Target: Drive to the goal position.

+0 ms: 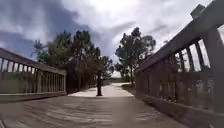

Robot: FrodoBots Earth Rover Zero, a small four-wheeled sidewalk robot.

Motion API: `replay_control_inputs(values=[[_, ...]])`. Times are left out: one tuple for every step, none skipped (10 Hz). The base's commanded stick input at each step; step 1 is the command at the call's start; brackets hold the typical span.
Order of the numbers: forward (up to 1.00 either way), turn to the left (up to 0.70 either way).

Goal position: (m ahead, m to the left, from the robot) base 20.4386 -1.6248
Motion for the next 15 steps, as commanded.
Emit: replay_control_inputs(values=[[0.85, 0.00], [0.85, 0.00], [0.85, 0.00], [0.85, 0.00], [0.85, 0.00], [0.85, 0.00], [0.85, 0.00], [0.85, 0.00], [0.85, 0.00], [0.85, 0.00], [0.85, 0.00], [0.85, 0.00], [0.85, 0.00], [0.85, 0.00], [0.85, 0.00]])
